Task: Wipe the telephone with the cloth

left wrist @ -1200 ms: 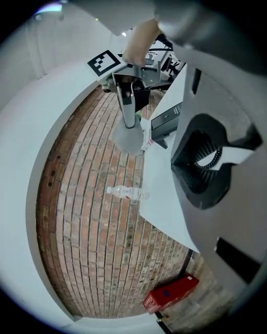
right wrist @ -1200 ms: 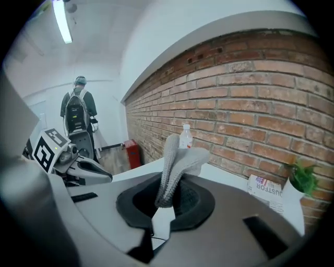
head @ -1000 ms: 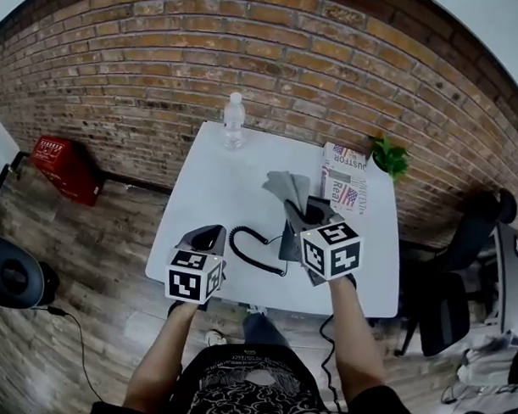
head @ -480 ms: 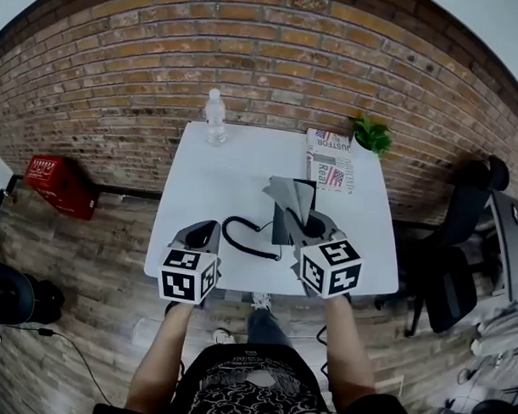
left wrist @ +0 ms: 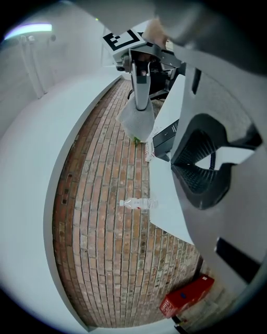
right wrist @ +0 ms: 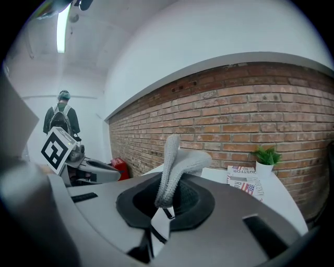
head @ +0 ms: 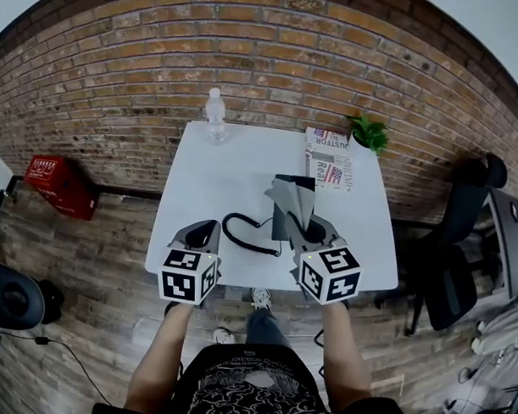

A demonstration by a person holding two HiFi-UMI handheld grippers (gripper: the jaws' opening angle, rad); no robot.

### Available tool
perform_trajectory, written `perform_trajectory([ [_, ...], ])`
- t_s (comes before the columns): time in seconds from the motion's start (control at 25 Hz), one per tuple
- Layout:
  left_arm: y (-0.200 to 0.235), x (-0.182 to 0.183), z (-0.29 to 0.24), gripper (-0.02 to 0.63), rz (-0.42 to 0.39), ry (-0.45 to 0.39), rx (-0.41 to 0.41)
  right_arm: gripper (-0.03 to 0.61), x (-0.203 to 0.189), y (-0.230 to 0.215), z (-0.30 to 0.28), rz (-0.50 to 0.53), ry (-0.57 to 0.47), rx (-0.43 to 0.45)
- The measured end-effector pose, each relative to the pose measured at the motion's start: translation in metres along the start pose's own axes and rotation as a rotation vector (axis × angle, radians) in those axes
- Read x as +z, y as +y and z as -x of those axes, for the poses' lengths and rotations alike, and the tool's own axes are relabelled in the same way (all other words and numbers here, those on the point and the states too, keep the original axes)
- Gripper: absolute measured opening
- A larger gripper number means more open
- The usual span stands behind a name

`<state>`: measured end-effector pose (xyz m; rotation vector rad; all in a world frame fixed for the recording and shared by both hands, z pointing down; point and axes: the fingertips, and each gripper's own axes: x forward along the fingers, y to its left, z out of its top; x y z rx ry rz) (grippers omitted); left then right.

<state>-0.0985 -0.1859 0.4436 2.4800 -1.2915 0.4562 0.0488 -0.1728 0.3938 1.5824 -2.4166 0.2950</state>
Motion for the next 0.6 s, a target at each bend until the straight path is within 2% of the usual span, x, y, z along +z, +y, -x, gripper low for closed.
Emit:
perform_trajectory([
  [0.6, 0.0025, 0.0000, 0.0043, 0.006, 0.000, 0.005, 0.005, 0.011, 0.0039, 0.0051, -0.0004, 0.003, 0.004, 0.017],
])
